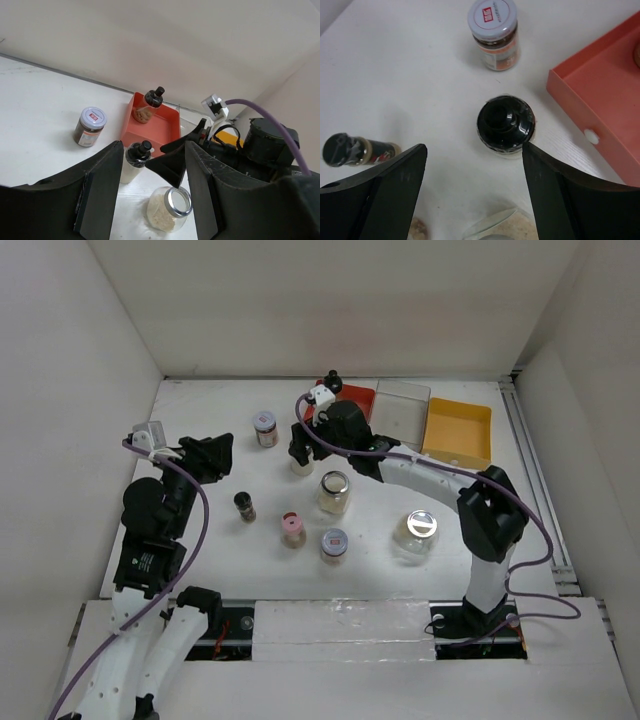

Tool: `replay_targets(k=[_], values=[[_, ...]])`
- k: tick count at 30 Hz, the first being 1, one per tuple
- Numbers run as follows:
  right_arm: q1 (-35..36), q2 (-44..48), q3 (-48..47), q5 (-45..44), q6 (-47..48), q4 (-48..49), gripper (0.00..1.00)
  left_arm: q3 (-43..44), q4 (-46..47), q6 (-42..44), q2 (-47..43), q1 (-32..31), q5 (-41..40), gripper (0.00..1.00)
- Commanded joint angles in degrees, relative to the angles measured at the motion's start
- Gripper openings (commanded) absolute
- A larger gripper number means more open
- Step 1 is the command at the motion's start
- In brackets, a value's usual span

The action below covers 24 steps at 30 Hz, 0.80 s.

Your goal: Organize the condiment bottles

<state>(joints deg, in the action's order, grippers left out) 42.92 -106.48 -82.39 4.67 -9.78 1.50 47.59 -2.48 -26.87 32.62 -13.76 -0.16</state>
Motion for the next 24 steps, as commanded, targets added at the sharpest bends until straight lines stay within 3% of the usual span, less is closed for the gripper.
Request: replay_targets(k=[1,10,13,18,21,24], values=[[-0.29,-1.45,-1.54,-2.38,0.90,0.96,0.82,0.57,2.04,-0.20,0.07,0.14,0.87,0.48],[-0.29,-8.21,-7.43,-6.16,1.43,3.69,0.70,0.57,2.04,-0.20,0.60,0.14,0.87,0.48],[-0.29,-9.53,-8.66,-6.16,1.43,4.91,0.61,0.57,2.04,-0.20,1.12,0.14,0.87,0.48],[0.85,-10.77,-9.71,-10.98,2.05,6.24,0.60,0.57,2.04,-0.20,1.13,0.14,1.39,0.48],[2.08,-11.39,-10.77,-13.01,3.10,6.24,0.67,0.57,2.04,-0.20,1.65,0.14,1.39,0.48],[2.08,-12.09,-11.30,-14.15,3.10,6.24,0.64,0.57,2.04,-0.20,1.66,0.14,1.39,0.48]])
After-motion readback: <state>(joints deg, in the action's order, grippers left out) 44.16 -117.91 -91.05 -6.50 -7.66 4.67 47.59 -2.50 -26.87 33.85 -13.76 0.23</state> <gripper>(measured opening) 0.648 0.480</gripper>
